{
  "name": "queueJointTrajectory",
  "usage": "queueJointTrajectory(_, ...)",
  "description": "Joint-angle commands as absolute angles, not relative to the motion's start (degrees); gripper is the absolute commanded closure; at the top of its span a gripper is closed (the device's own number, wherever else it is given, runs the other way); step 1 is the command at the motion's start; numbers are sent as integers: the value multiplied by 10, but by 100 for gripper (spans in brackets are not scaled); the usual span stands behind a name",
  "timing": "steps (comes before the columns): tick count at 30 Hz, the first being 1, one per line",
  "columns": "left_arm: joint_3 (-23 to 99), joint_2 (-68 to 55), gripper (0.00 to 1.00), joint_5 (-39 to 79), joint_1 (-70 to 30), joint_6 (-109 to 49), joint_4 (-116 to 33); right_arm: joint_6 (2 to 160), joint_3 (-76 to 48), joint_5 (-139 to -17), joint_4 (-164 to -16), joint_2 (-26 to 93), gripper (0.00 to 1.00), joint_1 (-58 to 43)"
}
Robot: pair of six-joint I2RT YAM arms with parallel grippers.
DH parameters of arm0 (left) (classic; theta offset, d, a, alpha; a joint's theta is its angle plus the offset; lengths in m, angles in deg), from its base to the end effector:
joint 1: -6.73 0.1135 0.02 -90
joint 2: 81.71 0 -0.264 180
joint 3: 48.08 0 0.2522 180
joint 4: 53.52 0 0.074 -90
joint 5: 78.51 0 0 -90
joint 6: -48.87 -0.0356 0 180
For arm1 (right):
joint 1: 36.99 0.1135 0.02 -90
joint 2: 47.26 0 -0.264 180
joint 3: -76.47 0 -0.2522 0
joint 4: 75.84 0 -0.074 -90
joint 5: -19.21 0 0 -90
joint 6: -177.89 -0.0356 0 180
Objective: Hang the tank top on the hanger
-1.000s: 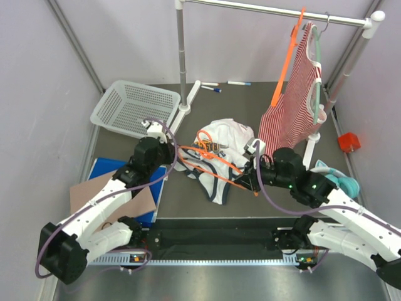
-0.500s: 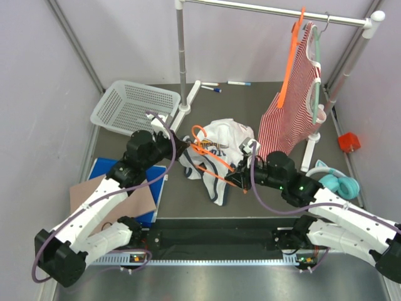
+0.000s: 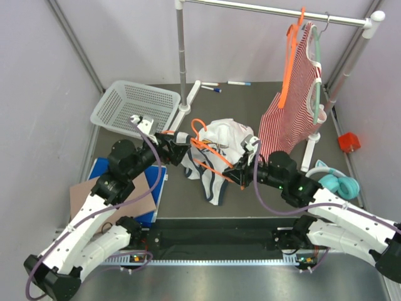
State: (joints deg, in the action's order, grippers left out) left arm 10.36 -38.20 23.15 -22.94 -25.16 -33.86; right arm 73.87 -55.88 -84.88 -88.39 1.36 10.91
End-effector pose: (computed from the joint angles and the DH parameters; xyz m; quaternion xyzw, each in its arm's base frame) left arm 0.1535 -0.0957 0.3513 0.1556 0.7184 -0.3302 0.5921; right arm 0.1298 0.1566 0.2819 -0.2997 0.7236 0.3986 0.4772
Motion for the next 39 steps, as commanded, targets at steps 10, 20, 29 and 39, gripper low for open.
queueJointTrajectory(10,75,-328,17,267,-230,-245,-543,724,-557,-878,-781,35,100,126)
queueJointTrajectory(20,60,-284,18,268,-247,-250,-582,715,-554,-889,-750,62,100,130)
queueJointTrajectory(29,52,-269,50,236,-263,-276,-571,713,-540,-888,-726,84,100,131)
queueJointTrajectory(39,58,-263,100,199,-268,-308,-546,714,-523,-873,-719,122,93,131)
